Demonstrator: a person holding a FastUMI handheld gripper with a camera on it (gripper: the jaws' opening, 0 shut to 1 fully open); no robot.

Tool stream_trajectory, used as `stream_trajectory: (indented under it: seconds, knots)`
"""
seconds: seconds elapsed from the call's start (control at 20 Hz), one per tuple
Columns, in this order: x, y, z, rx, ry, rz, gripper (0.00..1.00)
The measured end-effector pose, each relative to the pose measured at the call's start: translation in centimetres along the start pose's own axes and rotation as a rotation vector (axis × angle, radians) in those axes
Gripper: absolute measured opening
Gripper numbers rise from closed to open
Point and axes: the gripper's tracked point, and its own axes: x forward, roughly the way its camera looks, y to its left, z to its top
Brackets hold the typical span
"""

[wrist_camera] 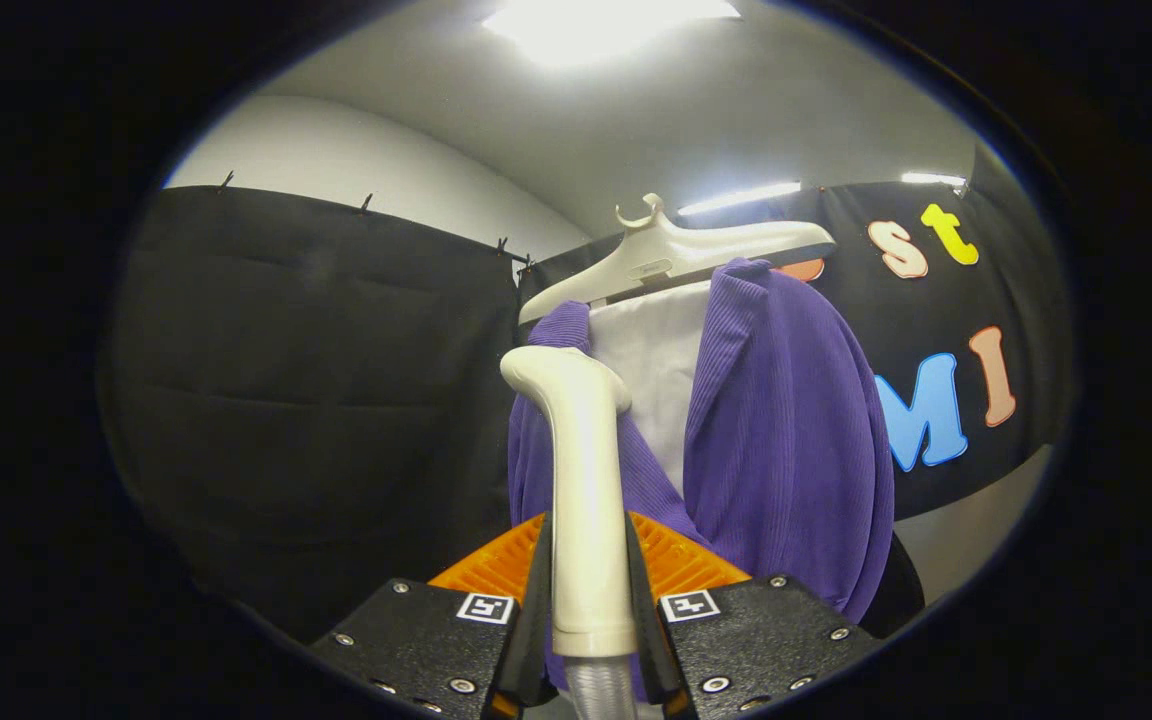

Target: Iron the clothes twice with a garment steamer, once on the left side and once on the right side.

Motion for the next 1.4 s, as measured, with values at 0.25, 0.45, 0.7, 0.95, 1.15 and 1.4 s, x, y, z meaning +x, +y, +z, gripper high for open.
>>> stream_trajectory:
  seconds: [0.25, 0.45, 0.7, 0.95, 1.15, 1.4]
  knots:
    - [-0.7, 0.2, -3.0, 0.012, 0.02, -0.011, 0.39]
    - [-2.2, 0.6, -5.1, 0.001, 0.053, -0.01, 0.39]
    - [-3.6, 0.5, -7.9, -0.002, 0.095, -0.02, 0.39]
    - [-5.5, 0.4, -10.2, -0.016, 0.118, -0.03, 0.39]
    - [-7.1, 0.1, -13.6, -0.001, 0.184, -0.045, 0.39]
    - [-8.8, -0.9, -17.1, -0.007, 0.257, -0.066, 0.39]
